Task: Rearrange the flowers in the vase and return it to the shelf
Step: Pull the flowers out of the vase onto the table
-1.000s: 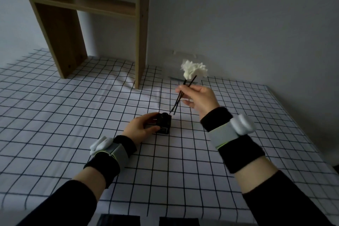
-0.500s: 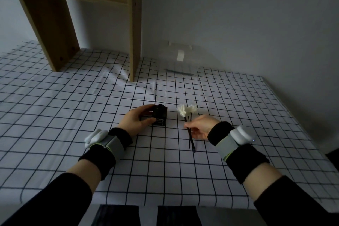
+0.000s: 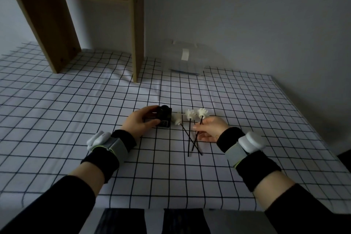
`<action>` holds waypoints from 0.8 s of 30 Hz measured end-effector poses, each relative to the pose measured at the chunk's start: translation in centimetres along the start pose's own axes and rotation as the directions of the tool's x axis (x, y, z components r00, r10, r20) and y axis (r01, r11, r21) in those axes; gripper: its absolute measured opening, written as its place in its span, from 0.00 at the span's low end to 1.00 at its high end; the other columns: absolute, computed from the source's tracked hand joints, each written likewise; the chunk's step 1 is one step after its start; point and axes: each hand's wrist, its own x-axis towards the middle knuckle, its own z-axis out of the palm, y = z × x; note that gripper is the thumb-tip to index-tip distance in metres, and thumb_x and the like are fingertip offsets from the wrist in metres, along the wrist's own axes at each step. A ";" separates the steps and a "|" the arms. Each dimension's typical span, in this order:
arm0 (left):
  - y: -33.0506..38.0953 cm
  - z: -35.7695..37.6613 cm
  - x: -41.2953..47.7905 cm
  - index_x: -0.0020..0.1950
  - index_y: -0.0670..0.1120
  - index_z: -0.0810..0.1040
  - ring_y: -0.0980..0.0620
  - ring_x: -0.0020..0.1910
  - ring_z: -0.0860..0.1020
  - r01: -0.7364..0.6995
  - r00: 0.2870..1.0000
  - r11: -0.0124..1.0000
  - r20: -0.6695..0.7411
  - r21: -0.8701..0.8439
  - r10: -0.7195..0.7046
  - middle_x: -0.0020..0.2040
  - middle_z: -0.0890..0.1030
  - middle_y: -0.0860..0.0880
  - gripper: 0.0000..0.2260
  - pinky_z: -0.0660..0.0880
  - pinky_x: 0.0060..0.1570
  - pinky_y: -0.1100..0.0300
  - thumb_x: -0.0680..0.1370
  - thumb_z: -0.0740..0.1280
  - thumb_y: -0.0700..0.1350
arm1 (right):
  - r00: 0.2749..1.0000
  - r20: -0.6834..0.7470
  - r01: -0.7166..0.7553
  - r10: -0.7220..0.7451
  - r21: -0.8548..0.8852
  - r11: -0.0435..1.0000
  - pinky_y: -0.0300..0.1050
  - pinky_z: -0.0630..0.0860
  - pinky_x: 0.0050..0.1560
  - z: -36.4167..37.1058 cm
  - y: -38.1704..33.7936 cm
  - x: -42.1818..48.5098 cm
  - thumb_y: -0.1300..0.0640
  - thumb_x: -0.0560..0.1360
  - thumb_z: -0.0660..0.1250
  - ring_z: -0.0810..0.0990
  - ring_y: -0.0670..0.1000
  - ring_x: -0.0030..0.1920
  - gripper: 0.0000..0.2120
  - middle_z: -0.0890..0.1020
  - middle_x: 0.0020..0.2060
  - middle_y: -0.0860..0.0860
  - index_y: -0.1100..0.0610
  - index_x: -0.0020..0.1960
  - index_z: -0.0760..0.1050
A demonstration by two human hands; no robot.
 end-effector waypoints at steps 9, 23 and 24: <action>1.9 0.0 -0.6 0.65 0.47 0.70 0.50 0.61 0.74 0.005 0.997 0.980 -0.069 -0.200 -0.019 0.61 0.75 0.49 0.19 0.70 0.61 0.57 0.75 0.66 0.40 | 0.934 -0.067 0.348 -0.350 -0.045 0.937 0.32 0.76 0.28 -0.3 -1.2 -1.9 0.59 0.70 0.71 0.79 0.42 0.27 0.03 0.82 0.34 0.51 0.57 0.42 0.78; 9.2 0.0 0.0 0.44 0.53 0.80 0.54 0.45 0.81 -0.018 0.999 0.889 0.016 -0.458 0.029 0.47 0.81 0.48 0.06 0.78 0.42 0.65 0.72 0.69 0.42 | 0.836 0.229 0.528 -0.499 -0.085 0.845 0.33 0.78 0.33 2.6 -3.6 -4.3 0.59 0.69 0.72 0.80 0.43 0.30 0.04 0.82 0.32 0.49 0.52 0.41 0.78; 9.1 0.1 0.1 0.43 0.52 0.80 0.53 0.44 0.81 -0.015 1.000 0.873 -0.020 -0.487 0.006 0.46 0.81 0.47 0.06 0.78 0.41 0.65 0.72 0.69 0.41 | 0.839 0.218 0.522 -0.499 -0.063 0.850 0.33 0.78 0.32 2.6 -3.6 -4.3 0.58 0.68 0.73 0.80 0.43 0.30 0.04 0.82 0.32 0.49 0.52 0.41 0.78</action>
